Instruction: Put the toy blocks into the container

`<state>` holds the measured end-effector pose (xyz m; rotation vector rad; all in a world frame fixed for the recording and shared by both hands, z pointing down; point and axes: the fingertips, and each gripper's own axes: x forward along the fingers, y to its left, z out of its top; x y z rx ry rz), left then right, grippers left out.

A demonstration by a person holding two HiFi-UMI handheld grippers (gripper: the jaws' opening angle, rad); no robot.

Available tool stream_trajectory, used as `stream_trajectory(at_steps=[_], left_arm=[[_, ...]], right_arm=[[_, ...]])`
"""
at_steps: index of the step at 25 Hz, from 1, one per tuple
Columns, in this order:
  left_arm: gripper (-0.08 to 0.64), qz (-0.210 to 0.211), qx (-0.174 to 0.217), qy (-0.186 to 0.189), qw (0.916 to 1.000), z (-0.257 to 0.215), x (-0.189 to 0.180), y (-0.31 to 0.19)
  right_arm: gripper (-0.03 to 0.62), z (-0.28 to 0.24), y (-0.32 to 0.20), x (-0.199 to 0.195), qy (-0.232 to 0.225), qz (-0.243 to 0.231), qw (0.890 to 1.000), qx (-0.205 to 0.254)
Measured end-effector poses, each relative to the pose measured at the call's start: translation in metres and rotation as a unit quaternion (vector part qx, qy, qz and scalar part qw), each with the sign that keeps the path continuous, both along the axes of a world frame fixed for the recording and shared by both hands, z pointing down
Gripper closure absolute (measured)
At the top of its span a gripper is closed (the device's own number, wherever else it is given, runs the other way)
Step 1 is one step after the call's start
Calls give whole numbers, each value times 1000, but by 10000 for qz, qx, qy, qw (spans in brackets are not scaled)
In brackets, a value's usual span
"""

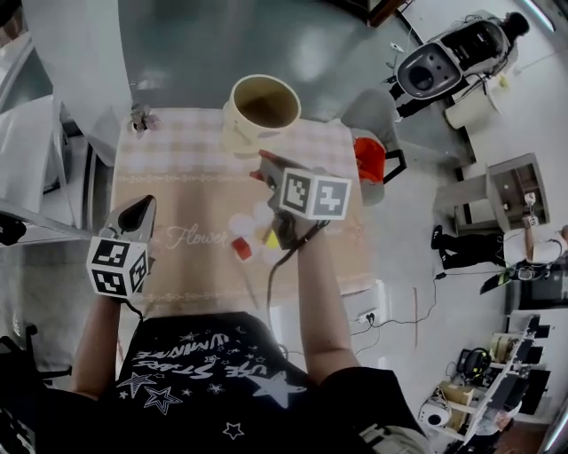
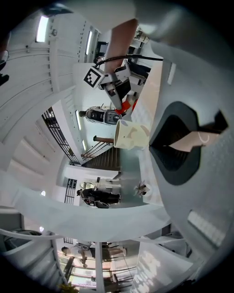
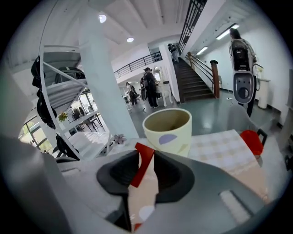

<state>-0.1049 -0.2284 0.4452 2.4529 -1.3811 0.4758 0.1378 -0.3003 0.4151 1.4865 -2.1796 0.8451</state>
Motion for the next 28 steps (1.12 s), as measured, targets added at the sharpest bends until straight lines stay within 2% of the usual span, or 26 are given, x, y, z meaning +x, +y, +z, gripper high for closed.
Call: stream_trajectory(at_steps=[10,17,26,28], left_arm=[[551,-332,253,-78,9991,-25,23,-45],[551,-572,278,-156,9979,-27,41,-64],[551,-810,127,-229,9964,-17,45,-59],[551,-791,112,-223,9966,-17,44,-57]], right_arm=[[482,-51,-98,34,54,-210,9929,1171],[479,-35,-143,35,341,-633,9895,1255],[476,-22,-161,29,630,-944,9835,1411],[442,-21,-160,28,669,-958,9828,1428]])
